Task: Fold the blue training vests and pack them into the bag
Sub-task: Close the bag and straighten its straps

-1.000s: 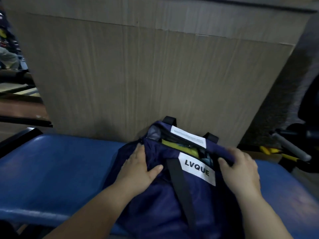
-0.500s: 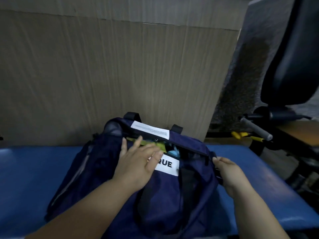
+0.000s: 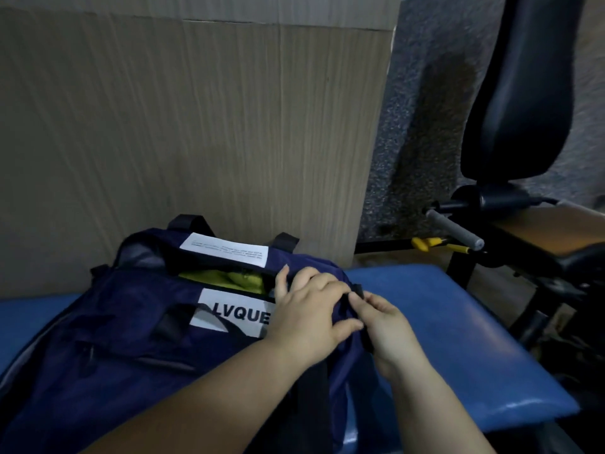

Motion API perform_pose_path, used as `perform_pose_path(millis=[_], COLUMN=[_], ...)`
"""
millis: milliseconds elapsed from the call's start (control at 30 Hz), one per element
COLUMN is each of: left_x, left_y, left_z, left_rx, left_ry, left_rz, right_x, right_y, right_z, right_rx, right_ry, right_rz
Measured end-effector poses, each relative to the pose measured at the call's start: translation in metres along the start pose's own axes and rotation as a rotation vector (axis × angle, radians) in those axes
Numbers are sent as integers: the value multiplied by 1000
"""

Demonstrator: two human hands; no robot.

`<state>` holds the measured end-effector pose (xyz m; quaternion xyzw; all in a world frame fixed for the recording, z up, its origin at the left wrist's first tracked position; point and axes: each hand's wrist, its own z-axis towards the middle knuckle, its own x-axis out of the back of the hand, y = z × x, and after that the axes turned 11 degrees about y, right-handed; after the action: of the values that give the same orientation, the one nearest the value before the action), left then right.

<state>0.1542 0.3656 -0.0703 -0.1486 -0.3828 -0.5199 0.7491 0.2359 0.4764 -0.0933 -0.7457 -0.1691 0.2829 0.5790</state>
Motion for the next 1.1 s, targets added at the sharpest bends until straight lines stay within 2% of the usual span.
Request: perform_pose_path(millis=[100, 367, 567, 733, 933, 1100], left_x=[-17, -20, -15, -4, 8, 26], left_y=[0, -10, -16, -9, -11, -12], left_z=[-2, -2, 3, 13, 15, 18], left_rx=[-8, 12, 54, 116, 95, 111], left_ry=[94, 208, 326, 252, 213, 180], left_rz=[33, 13, -59, -38, 38, 86], right_x=[-2, -10, -15, -19, -17, -15], right_y=[1, 0, -6, -5, -4, -4], right_z=[4, 5, -3, -7, -1, 3], right_rx=[-28, -82, -67, 20, 121, 138], right_ry=[21, 31, 33, 26, 108, 186], right_rz=[33, 241, 248, 176, 14, -16])
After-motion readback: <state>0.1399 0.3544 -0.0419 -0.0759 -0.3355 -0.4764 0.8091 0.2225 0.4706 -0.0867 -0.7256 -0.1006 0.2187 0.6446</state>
